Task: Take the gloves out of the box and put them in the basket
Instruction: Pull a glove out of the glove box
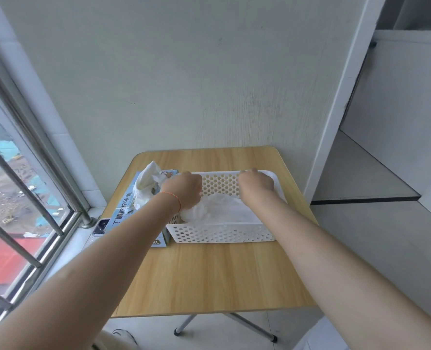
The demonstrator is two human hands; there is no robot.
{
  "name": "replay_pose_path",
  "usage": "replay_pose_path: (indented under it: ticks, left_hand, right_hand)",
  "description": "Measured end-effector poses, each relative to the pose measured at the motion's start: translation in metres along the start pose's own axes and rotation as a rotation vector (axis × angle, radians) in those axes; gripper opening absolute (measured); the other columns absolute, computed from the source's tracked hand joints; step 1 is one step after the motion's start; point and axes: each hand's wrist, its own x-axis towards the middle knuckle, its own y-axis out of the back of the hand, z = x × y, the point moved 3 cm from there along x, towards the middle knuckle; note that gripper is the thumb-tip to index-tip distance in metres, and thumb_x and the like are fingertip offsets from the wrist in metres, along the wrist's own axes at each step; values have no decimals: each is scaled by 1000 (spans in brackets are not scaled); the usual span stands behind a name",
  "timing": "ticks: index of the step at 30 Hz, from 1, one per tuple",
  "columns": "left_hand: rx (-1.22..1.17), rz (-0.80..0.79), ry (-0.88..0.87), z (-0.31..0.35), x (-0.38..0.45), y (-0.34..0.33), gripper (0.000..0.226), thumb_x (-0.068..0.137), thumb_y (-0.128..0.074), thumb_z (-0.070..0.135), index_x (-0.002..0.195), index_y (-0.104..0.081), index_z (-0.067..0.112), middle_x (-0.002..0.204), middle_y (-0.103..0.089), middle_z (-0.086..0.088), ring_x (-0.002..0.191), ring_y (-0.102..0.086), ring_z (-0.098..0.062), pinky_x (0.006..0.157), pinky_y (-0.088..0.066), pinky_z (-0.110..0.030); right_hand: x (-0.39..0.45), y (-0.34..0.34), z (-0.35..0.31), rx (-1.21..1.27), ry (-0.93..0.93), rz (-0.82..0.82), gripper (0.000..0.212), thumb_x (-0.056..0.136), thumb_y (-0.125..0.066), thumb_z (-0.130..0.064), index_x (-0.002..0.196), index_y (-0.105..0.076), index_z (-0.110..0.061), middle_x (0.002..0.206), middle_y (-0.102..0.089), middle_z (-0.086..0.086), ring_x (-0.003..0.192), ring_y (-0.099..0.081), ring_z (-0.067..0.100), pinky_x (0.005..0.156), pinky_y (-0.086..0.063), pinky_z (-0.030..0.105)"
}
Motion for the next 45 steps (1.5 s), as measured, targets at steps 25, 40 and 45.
replay_pose_path:
  ticks: [25,40,45]
  left_hand:
    - [-687,266,399,-144,-39,5,15,82,-70,33,76,-58,26,88,-67,3,78,-69,-20,74,-58,-36]
    - [-737,262,330,-147,-34,34,19,87,-48,9,68,-50,10,66,-48,-9,55,-47,-20,53,-32,-26]
    - [-1037,328,386,-152,-31,37,26,87,-52,11,91,-65,-12,62,-61,-10,48,-46,-16,50,-33,-25]
  right_hand:
    - [8,27,-165,167,246,-147,14,87,-51,-8,74,-49,-12,71,-49,2,57,-46,16,48,-36,26]
    - [6,54,-183,623,330,146,12,92,-45,-14,99,-55,-17,99,-57,-1,89,-56,21,73,-49,33]
    - [8,58,-187,797,365,227,20,96,-45,-15,115,-51,-17,93,-57,0,83,-56,20,67,-46,32]
